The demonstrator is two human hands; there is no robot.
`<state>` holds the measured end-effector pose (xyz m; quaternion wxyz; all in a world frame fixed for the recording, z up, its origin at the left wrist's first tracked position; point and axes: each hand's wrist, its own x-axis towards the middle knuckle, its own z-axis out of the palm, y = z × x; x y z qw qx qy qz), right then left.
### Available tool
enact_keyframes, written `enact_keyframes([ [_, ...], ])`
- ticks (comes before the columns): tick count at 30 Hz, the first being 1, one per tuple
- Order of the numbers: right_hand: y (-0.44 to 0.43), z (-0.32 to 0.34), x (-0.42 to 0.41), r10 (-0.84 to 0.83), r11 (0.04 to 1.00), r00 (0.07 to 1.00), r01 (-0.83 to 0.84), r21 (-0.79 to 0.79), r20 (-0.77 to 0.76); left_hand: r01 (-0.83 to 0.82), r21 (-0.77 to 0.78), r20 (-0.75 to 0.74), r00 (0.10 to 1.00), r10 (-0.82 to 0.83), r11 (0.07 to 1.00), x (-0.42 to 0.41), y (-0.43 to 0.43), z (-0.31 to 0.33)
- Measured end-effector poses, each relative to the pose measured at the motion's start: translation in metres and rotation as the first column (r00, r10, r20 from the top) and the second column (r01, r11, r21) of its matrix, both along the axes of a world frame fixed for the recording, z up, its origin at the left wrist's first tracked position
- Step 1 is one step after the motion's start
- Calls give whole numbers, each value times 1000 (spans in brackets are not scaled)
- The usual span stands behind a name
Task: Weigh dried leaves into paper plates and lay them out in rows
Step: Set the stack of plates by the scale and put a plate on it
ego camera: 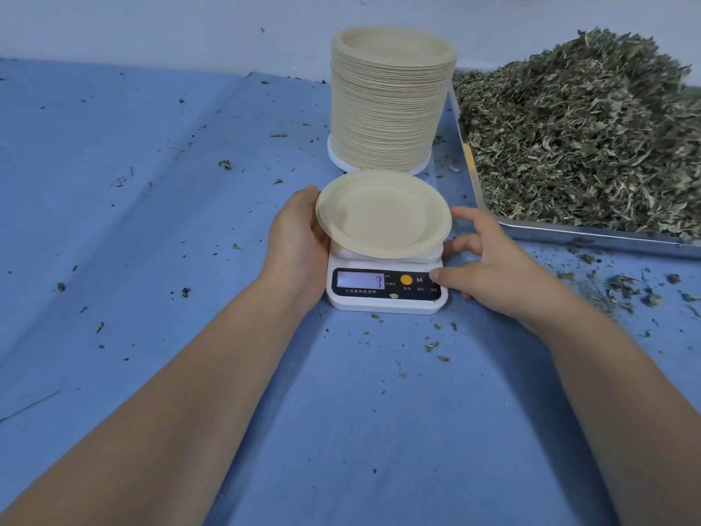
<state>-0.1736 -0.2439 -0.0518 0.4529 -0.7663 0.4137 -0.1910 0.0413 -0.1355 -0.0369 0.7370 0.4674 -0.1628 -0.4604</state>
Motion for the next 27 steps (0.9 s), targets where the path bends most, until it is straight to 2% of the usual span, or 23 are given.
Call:
enact_keyframes([
  [15,-4,-1,-4,19,1000,1000,-19,11,19,-52,9,-8,999,52,999,1,-1,2],
  [19,-7,-1,-6,2,1000,999,-2,24,33,-56,12,31,998,56,998,3,-4,0],
  [22,-7,0,-9,20,999,1000,-21,37,22,-108,17,129,986,105,994,6,-5,1],
  [27,-2,1,-6,48,999,999,-48,-19,-12,-128,35,206,971,118,991,3,-1,6],
])
